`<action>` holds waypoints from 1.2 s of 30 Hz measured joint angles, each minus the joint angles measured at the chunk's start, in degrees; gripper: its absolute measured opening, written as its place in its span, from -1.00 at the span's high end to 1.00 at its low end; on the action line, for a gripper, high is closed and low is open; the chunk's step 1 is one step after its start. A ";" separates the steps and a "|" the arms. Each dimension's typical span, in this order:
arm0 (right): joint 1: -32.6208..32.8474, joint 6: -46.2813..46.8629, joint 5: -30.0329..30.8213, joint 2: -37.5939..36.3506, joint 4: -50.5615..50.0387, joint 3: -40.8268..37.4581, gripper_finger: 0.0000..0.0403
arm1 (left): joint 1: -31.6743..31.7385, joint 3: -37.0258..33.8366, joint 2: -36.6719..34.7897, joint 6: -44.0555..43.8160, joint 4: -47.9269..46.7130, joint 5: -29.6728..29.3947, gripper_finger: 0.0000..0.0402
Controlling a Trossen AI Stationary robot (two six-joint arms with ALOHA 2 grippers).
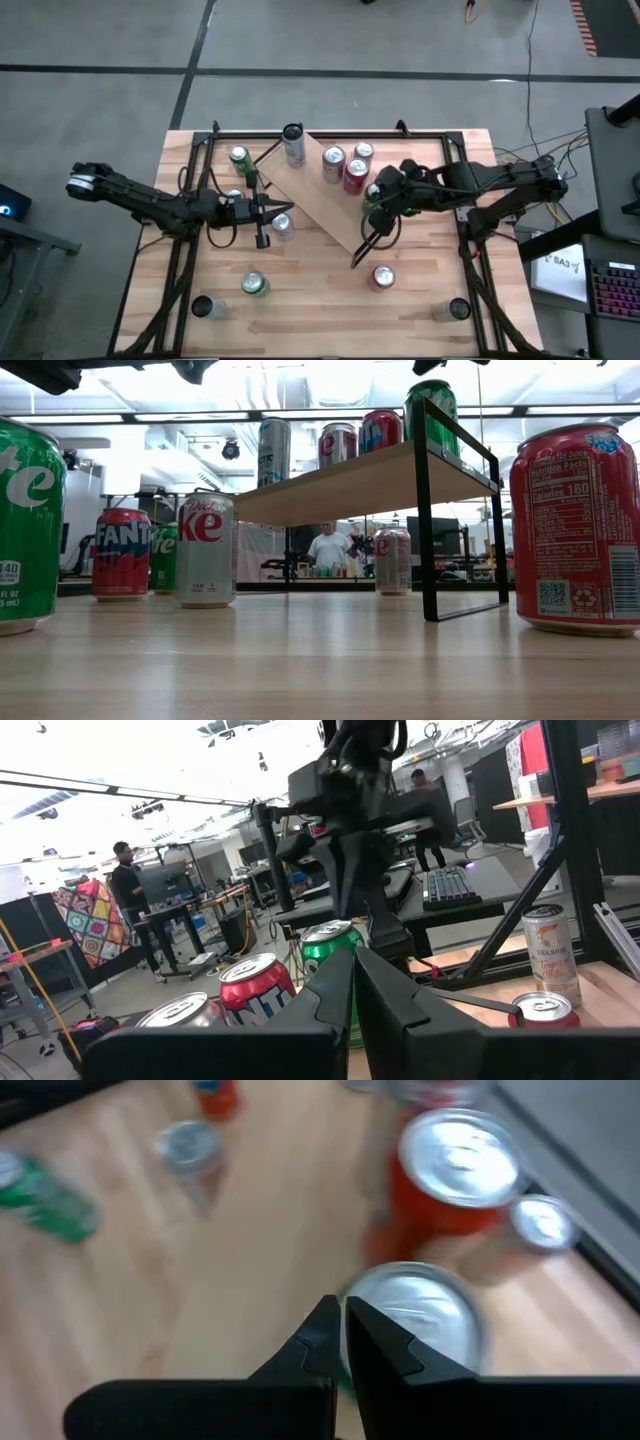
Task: Place canned beverage on shelf
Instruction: Adjust the green soda can on the shelf
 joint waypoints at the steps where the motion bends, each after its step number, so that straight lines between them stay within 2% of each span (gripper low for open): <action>1: -0.03 0.48 1.12 0.06 -0.84 0.00 0.94 | 0.02 0.00 0.01 -0.02 -0.01 0.00 1.00; 5: -0.19 1.66 4.13 0.13 -2.04 -0.65 0.94 | 0.00 0.00 0.00 -0.02 0.00 0.00 1.00; 27: -0.17 5.21 7.05 0.20 -1.41 -2.26 0.94 | 0.00 0.00 0.00 -0.19 -0.24 0.00 1.00; 36: -0.17 3.79 7.30 0.24 0.91 0.27 0.94 | 0.02 0.00 0.00 -0.19 -0.39 0.00 1.00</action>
